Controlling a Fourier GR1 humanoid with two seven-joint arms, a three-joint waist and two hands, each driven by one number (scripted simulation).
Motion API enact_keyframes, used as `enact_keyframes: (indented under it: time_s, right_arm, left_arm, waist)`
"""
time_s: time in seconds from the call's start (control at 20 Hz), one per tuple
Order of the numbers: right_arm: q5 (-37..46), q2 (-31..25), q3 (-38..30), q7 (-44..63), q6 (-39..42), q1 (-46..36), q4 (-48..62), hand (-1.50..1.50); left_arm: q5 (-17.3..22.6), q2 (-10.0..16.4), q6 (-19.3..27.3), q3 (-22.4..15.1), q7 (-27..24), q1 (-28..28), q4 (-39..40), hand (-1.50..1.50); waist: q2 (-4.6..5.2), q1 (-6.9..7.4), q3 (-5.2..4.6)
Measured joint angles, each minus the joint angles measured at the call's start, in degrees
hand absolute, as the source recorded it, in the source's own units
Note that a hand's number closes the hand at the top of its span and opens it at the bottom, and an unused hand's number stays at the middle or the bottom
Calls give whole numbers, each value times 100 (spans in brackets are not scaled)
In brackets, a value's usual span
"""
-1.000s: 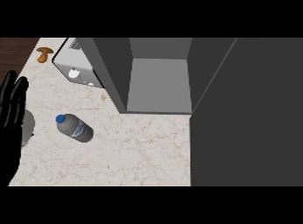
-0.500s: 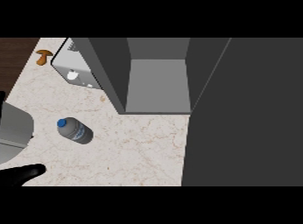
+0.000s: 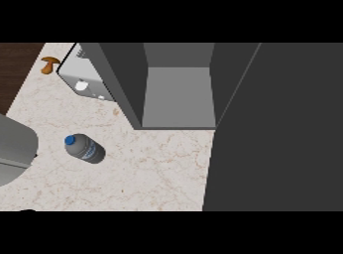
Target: Pick up the bottled water, place it into the cabinet and close the cabinet
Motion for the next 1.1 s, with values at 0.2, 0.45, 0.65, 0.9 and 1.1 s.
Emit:
enact_keyframes:
  time_s: [0.2, 0.45, 0.65, 0.9, 1.1]
  right_arm:
    - [195, 100, 262, 129, -80, -17, -59, -150]
    - [268, 237, 537, 466, -294, -223, -123, -150]
    - [377, 282, 807, 454, -430, -184, -87, -150]
    - [378, 199, 797, 619, -495, -295, -128, -150]
    - [408, 149, 1008, 628, -588, -233, -156, -150]
  left_arm:
    - [7, -23, -21, 14, 129, 128, -59, -150]
    - [-244, 30, 1, -95, 374, 137, -90, -150]
    - [-315, 152, -107, -29, 390, 51, 210, -150]
    - [-264, 140, -317, 134, -153, 40, 956, -150]
    - [-365, 43, -327, 172, -543, 12, 1535, -150]
  waist:
    - [2, -2, 0]
    - [3, -5, 0]
    - [4, -15, -1]
    - [6, -21, -2]
    - [4, -35, -3]
